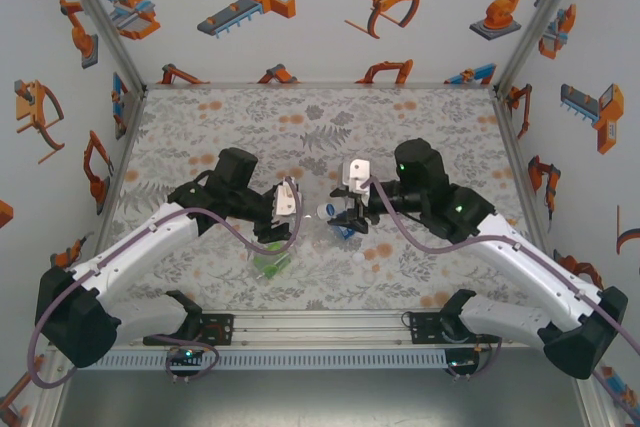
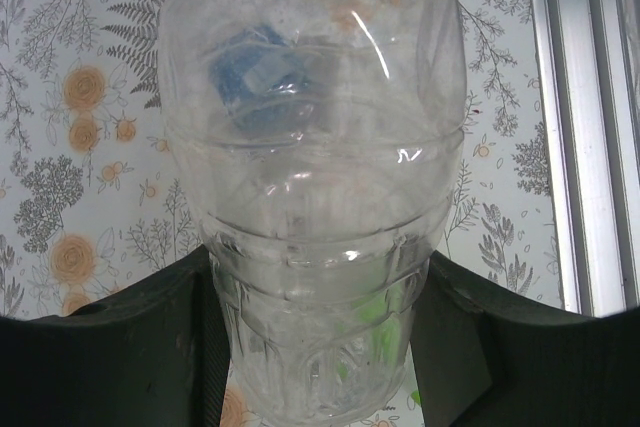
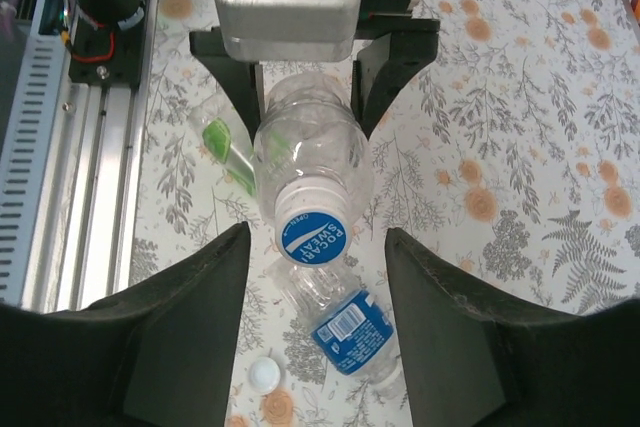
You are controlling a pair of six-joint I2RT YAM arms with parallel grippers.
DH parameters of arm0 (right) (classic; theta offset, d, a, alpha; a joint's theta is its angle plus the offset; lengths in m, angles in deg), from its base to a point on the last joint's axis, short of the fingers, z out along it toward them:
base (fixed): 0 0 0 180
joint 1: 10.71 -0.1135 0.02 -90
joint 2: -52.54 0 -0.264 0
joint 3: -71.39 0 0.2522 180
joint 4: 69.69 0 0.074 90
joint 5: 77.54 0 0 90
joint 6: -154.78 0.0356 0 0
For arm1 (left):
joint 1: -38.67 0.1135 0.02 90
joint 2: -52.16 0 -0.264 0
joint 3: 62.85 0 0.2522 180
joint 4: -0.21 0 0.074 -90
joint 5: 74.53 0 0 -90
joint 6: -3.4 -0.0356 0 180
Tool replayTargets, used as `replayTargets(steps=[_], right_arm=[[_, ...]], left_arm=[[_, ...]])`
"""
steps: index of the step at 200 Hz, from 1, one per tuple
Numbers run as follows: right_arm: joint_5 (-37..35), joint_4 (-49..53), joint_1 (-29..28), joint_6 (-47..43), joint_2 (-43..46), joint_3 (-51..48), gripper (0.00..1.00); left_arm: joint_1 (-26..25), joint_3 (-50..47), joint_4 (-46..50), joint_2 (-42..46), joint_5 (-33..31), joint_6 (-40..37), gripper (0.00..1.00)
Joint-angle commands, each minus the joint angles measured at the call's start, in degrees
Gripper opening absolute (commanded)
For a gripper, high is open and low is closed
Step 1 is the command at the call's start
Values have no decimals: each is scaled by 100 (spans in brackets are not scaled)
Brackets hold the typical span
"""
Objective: Screw on the bottle caps
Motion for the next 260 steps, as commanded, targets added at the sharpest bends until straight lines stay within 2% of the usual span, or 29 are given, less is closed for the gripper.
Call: replayTargets(steps=[1,49,61,76,97,108,132,171,193,215,232,260], right_arm=[[260,-277,-20,-409,-51,-88,51],[279,-446,-18,-391,-72,-188,38],[290,-429,-19,-391,-62,-198,31],[347,-377,-23,-391,-53,-196,16],[451,-398,-22,-205,-35,-200,8],[442,-485,-22,95,-26,-229,0],[104,-933,-24,1564,-49,-331,0],[-1225,-1585,-72,5189,-92,-572,0],[-1792,-1545,-89,6978,-159,-608,0],[-2485,-843,-93,8483,-194,-456,0],[-2762,-341,-124,9149,-221,-327,0],[-2771,60,-200,9016,-388,-57,0]], left_arm=[[29,174,95,105,288,-134,0],[30,179,103,95,308,-136,0],[29,181,103,98,307,-136,0],[29,176,99,97,278,-120,0],[29,180,103,81,262,-109,0],[30,193,103,61,255,-99,0],[29,211,100,51,173,-71,0],[29,211,86,52,-20,-34,0],[29,202,60,45,-99,-9,0],[29,211,25,44,-148,60,0],[33,211,-6,49,-163,97,0],[30,211,-28,38,-241,157,7]])
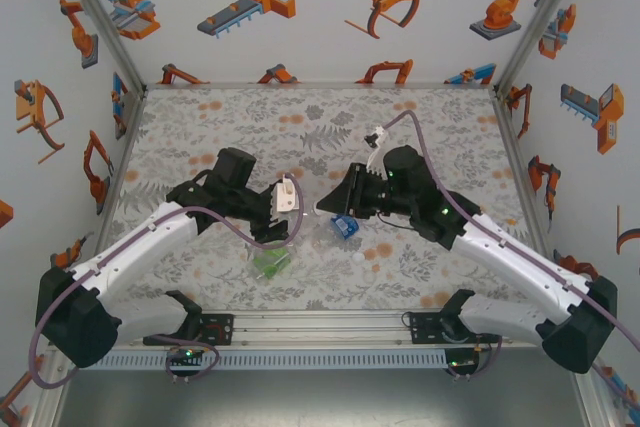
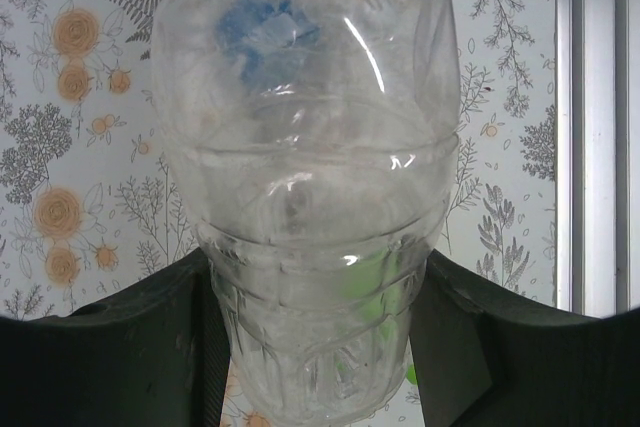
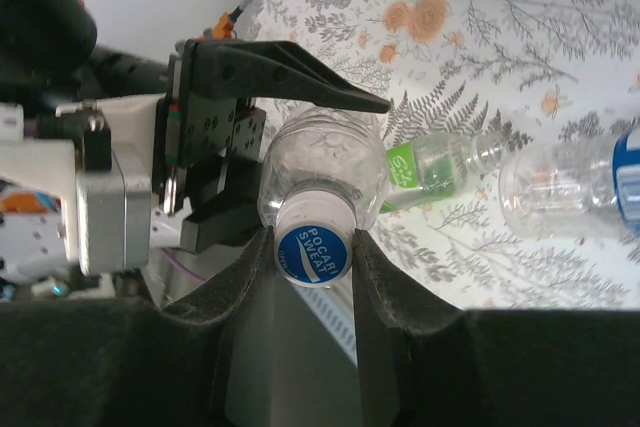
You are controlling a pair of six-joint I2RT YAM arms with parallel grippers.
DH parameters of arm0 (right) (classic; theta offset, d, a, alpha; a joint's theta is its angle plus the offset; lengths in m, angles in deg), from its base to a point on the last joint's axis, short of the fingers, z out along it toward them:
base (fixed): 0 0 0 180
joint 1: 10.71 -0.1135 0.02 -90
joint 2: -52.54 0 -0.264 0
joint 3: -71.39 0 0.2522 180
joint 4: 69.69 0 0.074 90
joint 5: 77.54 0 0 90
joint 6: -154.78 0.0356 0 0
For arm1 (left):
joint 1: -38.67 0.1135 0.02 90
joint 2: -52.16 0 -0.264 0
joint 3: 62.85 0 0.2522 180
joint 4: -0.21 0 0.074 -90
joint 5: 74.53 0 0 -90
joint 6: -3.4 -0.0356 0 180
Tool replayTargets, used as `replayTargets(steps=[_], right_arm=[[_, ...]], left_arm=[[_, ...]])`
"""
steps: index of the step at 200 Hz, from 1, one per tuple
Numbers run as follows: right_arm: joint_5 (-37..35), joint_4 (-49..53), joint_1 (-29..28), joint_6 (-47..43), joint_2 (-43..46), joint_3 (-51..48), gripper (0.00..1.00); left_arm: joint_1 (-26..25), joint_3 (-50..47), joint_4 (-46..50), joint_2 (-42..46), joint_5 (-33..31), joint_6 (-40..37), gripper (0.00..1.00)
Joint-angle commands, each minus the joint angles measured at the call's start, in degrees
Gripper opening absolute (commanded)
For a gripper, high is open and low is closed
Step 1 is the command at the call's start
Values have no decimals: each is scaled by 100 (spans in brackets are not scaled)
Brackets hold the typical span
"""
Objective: Screw on the bottle caps
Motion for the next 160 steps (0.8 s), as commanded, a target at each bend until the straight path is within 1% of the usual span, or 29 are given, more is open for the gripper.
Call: replayTargets(steps=[1,11,21,29,36,39,43,52,53,57,76,108,128,142,160], right_arm=[[-544,534,-32,1008,-187,320,0],[-490,503,-32,961,-228,312,0],[-474,499,-32,893,-259,324,0],[-514,551,-32,763,-281,375,0],[-592,690,-32,615,-300,473,0],[-623,754,-32,540,-310,519,0],[-676,848,-32,435,-320,581,0],[-817,1012,-25,178,-339,702,0],[-836,1029,-24,153,-339,718,0],[-903,1094,-23,47,-351,759,0],[-1097,1413,115,-410,-426,954,0],[-1185,2015,679,-1275,-726,1333,0],[-1242,2282,1127,-1927,-1090,1647,0],[-1361,2492,1425,-2433,-1431,1951,0],[-1436,2634,1804,-3012,-1928,2332,0]], left_arm=[[-49,191,-238,40,141,-78,8],[-50,198,-238,46,103,-53,14],[-50,200,-254,54,50,-3,26],[-49,201,-264,61,-30,65,39],[-43,208,-301,84,-111,139,52],[-44,204,-319,95,-144,165,66],[-49,193,-347,112,-193,190,79],[-41,150,-430,167,-294,239,99],[-41,140,-444,173,-305,245,99],[-41,124,-494,185,-342,273,97],[7,37,-681,240,-487,406,97],[138,-149,-1196,338,-937,962,97],[193,-178,-1448,325,-1390,1314,97],[237,-143,-1580,252,-1749,1688,97],[317,36,-1501,108,-2088,2283,97]])
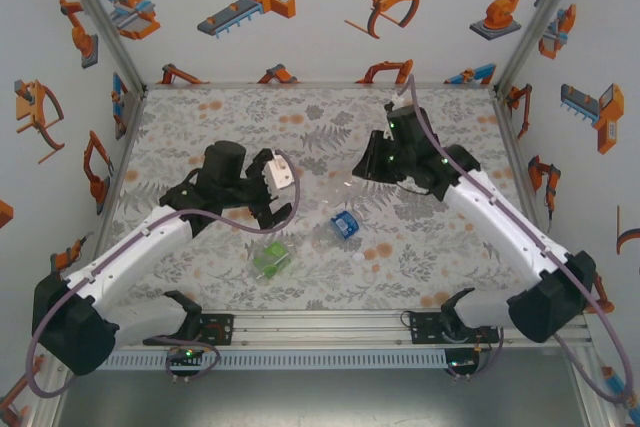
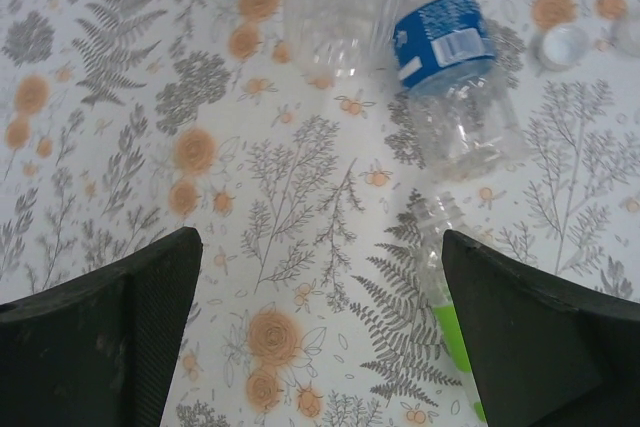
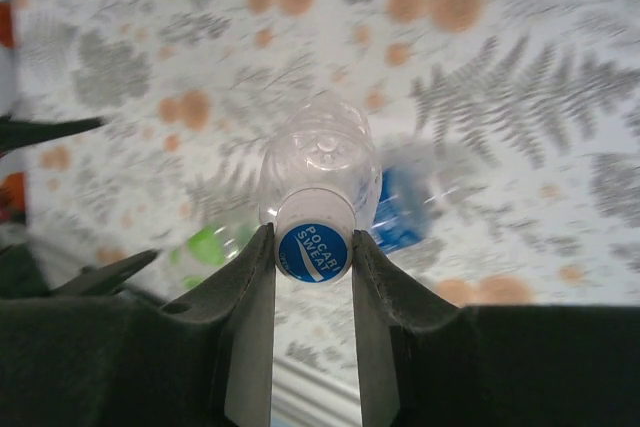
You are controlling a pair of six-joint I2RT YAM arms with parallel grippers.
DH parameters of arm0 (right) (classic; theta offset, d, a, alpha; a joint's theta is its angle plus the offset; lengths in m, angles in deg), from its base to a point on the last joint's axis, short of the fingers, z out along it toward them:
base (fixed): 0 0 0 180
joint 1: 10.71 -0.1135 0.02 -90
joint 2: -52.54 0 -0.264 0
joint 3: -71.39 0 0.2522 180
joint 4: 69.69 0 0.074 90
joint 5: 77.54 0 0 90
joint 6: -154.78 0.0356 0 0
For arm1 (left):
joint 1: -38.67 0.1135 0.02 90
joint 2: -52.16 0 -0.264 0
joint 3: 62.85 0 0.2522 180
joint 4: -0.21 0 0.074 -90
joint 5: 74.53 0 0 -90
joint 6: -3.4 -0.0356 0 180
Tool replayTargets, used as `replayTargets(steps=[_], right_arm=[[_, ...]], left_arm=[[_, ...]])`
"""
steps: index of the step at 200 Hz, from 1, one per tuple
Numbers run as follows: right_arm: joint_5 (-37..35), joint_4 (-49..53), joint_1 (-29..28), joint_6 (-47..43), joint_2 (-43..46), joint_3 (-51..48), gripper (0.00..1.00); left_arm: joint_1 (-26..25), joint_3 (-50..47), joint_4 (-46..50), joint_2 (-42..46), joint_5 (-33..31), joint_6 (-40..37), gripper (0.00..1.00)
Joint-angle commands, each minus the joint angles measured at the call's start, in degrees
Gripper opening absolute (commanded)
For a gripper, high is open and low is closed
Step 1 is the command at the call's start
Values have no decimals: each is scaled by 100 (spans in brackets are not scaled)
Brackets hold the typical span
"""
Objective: Screw on the bottle caps
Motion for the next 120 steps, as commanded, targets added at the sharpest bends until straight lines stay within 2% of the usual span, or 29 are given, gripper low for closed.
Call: replayTargets(steps=[1,27,41,93,120], right_arm=[[-258,447,414,-1149,-504,505,0],[-226,457,901,-1642,-1311,1100,0],[-144,547,1086,-1925,-1773,1557,0],[-617,1090,1358,-2775,-3432,3460,0],[-736,1614,1430,-3029,-4212,4590,0]], left_arm=[[98,168,-208,-121,-654,994,97],[115,272,-120,-135,-1375,1989,97],[162,222,-87,-83,-1542,2444,97],[242,-127,-356,55,-301,3703,97],[239,-128,-404,-45,-419,4481,97]])
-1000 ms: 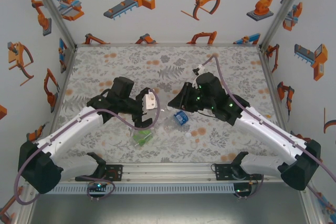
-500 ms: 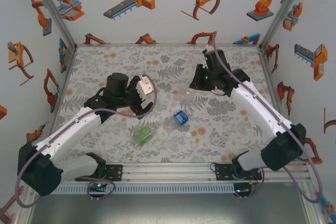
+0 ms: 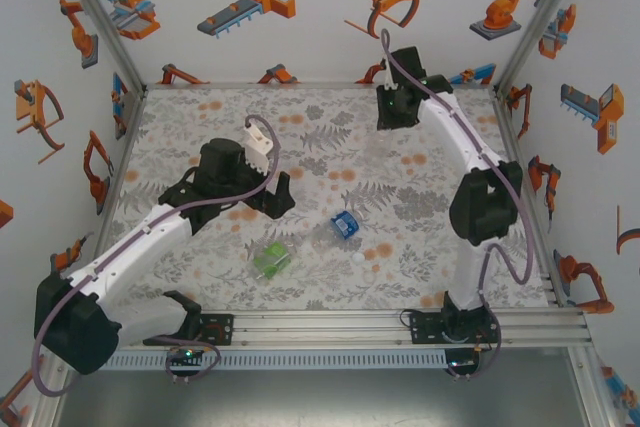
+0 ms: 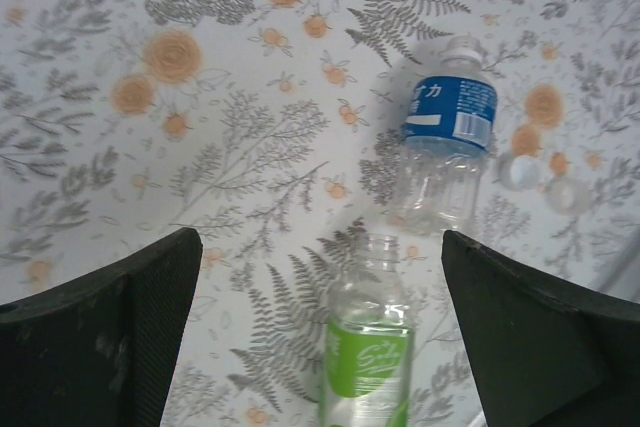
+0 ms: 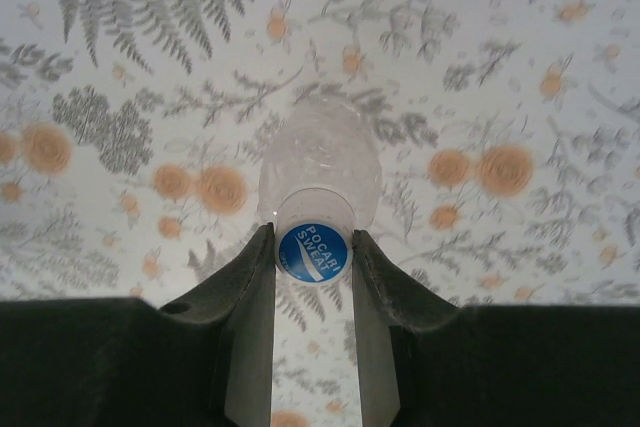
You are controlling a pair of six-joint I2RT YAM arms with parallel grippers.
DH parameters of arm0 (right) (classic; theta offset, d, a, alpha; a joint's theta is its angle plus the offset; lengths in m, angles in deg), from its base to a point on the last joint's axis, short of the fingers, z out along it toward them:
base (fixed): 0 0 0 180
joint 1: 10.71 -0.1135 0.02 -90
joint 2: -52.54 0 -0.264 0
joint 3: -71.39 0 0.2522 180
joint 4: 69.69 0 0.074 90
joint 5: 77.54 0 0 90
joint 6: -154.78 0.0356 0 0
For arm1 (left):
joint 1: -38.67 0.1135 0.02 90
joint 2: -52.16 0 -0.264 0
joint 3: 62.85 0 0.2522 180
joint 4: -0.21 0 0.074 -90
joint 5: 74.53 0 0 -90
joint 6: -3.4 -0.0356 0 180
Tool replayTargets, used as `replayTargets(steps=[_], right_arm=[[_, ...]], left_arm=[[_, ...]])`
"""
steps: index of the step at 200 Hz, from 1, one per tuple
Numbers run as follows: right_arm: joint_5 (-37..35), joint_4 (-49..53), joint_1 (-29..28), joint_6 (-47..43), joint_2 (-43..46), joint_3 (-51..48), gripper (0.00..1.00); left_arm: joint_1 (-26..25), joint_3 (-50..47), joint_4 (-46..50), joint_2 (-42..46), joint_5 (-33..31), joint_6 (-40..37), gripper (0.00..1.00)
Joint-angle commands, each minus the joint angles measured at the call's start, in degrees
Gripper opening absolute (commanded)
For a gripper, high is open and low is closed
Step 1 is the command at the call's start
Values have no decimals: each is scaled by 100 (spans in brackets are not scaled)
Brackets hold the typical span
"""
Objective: Screw on the bottle caps
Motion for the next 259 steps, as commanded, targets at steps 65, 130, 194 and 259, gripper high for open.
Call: replayTargets(steps=[65,130,194,259], right_arm=[[-78,955,122,-346,-1142,1733,4],[-247,953,121,-279,-1047,1688,47],[-275,1059,120,-343,-685,1720,54],[-190,791,123,-275,542,313,55]], left_arm=[[93,288,420,-37,-520,2020,97],[157,322,760,34,-960,2033,97],[57,529,1065,14,-999,1713,97],[-561,1297,1534,-840,-1250,1416,97]])
